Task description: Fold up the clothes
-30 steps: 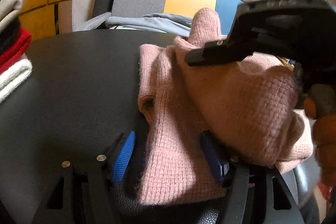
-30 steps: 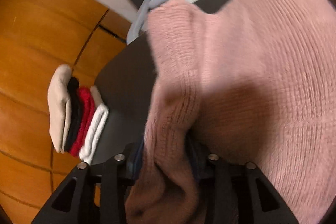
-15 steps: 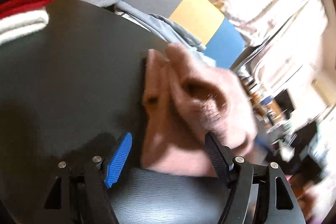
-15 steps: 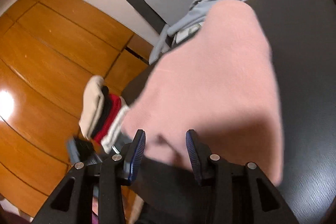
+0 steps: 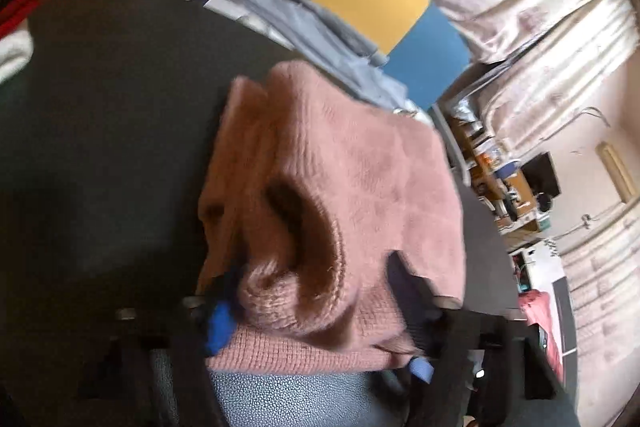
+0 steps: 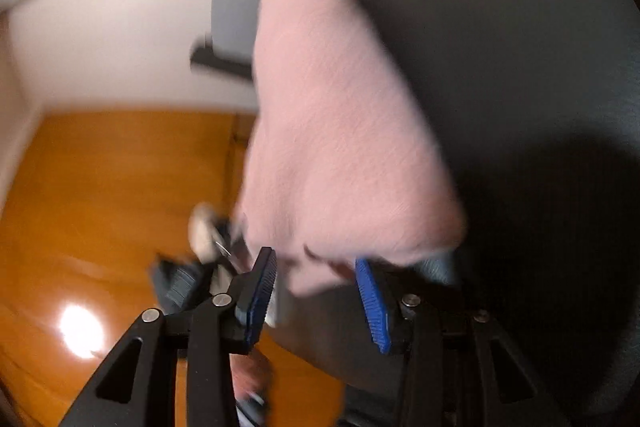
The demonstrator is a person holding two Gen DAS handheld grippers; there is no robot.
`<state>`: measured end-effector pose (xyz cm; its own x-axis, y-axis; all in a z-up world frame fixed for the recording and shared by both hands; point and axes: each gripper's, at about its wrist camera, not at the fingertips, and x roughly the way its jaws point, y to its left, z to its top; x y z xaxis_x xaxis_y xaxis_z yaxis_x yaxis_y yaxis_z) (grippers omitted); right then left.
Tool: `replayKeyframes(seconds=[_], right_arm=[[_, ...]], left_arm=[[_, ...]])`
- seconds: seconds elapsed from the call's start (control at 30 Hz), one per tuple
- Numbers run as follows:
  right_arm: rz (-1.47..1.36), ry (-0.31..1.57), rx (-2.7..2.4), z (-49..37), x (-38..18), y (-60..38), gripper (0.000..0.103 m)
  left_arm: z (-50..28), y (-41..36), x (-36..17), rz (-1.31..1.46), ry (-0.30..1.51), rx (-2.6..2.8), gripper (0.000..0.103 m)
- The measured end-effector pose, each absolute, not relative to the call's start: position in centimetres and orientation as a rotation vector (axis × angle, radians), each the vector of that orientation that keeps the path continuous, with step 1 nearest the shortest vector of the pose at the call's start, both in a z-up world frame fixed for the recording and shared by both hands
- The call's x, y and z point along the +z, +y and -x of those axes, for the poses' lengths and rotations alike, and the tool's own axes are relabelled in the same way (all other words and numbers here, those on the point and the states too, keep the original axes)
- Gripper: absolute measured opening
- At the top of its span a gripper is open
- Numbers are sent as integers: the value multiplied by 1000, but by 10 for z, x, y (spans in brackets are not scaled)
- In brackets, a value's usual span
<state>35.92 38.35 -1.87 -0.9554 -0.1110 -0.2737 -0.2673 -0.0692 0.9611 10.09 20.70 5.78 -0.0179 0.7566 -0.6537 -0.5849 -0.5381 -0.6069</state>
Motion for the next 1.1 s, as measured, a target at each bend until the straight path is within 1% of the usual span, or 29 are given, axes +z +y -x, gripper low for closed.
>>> replayKeyframes(seconds=[0.07,0.1,0.13,0.17,0.2,0.3,0.37,0.43,0.5,0.57,0.67,0.7,0.73,0.8,0.87,0.9,0.93,1.0,1.1], right_arm=[[304,2148,2102,-368,-26,392,42],[291,2143,2095,-368,-25,394,38],[334,2083,2122,-364,-21,396,19],[391,1984,2167,-358,-12,397,11],[406,1899,2222,-356,0,398,10],[390,1670,2370,-364,43,396,9],[440,1611,2399,-373,53,400,9],[537,1571,2396,-375,48,402,9],[666,1549,2363,-366,30,399,9],[742,1538,2340,-360,9,397,10],[720,1561,2334,-373,-3,395,8],[716,1579,2321,-374,-3,398,11],[706,1611,2305,-373,-2,399,17],[689,1672,2286,-379,1,401,25],[728,1611,2300,-387,10,402,25],[749,1563,2315,-391,16,400,25],[772,1479,2347,-396,24,397,27],[806,1306,2408,-402,43,391,27],[780,1016,2511,-389,82,395,27]], left_arm=[[-104,209,57,1273,-189,1723,26],[-105,209,56,1278,-182,1718,22],[-108,210,60,1259,-161,1723,19],[-108,210,65,1238,-143,1735,18],[-109,210,71,1218,-127,1748,17],[-110,196,93,1168,-177,1694,16],[-112,185,100,1159,-185,1672,16],[-120,174,91,1170,-155,1661,17],[-131,178,71,1176,-46,1717,17],[-130,176,56,1189,-60,1723,17],[-128,171,34,1210,-104,1724,21],[-127,169,27,1217,-119,1724,21],[-125,168,27,1225,-140,1716,23],[-119,163,30,1235,-184,1697,27],[-110,149,37,1235,-239,1727,35],[-110,151,43,1212,-224,1750,37],[-110,156,50,1183,-199,1774,43],[-111,165,63,1124,-149,1820,43],[-113,179,83,1033,-72,1886,43]])
